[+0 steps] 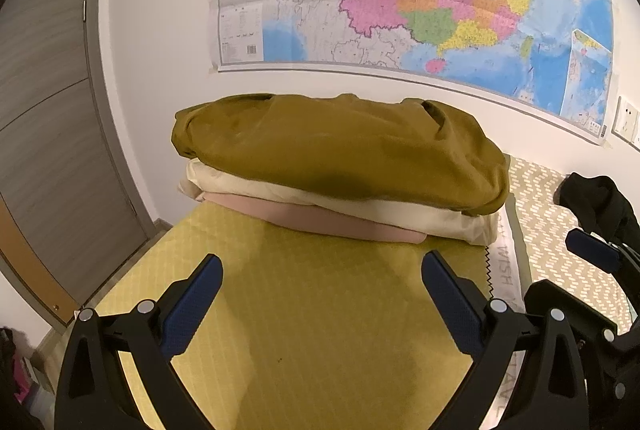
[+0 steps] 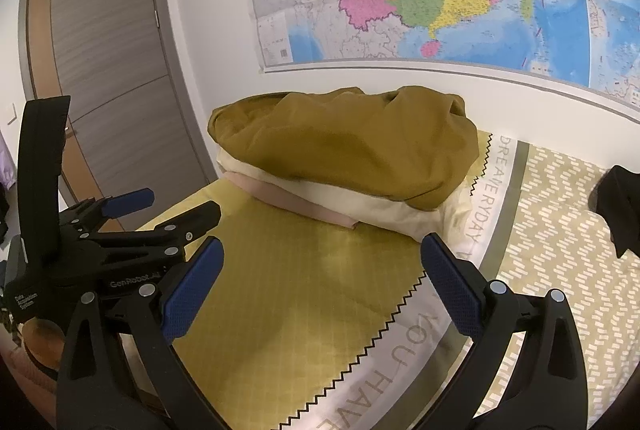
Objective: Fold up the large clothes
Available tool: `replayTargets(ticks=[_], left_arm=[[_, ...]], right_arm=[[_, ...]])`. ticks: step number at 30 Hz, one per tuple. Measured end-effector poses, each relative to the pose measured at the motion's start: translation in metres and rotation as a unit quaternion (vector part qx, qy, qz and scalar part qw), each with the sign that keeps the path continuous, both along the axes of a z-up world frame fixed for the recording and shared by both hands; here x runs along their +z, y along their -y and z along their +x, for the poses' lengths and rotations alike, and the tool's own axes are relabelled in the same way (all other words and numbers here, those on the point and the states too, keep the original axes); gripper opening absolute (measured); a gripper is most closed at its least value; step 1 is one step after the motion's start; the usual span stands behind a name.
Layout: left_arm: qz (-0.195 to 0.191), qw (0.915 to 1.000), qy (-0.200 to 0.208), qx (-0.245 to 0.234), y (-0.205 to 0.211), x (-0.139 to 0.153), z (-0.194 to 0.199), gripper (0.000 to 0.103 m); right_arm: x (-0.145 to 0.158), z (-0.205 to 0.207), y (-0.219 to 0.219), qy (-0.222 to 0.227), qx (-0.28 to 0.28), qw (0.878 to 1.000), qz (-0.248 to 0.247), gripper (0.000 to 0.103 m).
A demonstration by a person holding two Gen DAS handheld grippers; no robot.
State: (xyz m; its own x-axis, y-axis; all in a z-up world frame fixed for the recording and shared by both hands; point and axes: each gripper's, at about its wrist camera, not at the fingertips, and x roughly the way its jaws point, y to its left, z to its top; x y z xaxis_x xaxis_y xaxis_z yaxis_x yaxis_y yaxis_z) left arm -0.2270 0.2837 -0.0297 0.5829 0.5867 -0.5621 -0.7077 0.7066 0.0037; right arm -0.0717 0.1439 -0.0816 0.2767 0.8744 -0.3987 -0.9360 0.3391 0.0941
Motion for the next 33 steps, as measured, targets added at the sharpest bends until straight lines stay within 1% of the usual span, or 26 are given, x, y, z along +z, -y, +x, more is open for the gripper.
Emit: replayTargets(ticks=[33], left_arm=[[-0.001, 0.9999, -0.011, 0.006, 0.0008, -0.0055, 0.0003, 0.096]], right_arm=[[-0.0056, -0.0043, 0.0035, -0.008, 0.003, 1.000, -0.001, 0.097]])
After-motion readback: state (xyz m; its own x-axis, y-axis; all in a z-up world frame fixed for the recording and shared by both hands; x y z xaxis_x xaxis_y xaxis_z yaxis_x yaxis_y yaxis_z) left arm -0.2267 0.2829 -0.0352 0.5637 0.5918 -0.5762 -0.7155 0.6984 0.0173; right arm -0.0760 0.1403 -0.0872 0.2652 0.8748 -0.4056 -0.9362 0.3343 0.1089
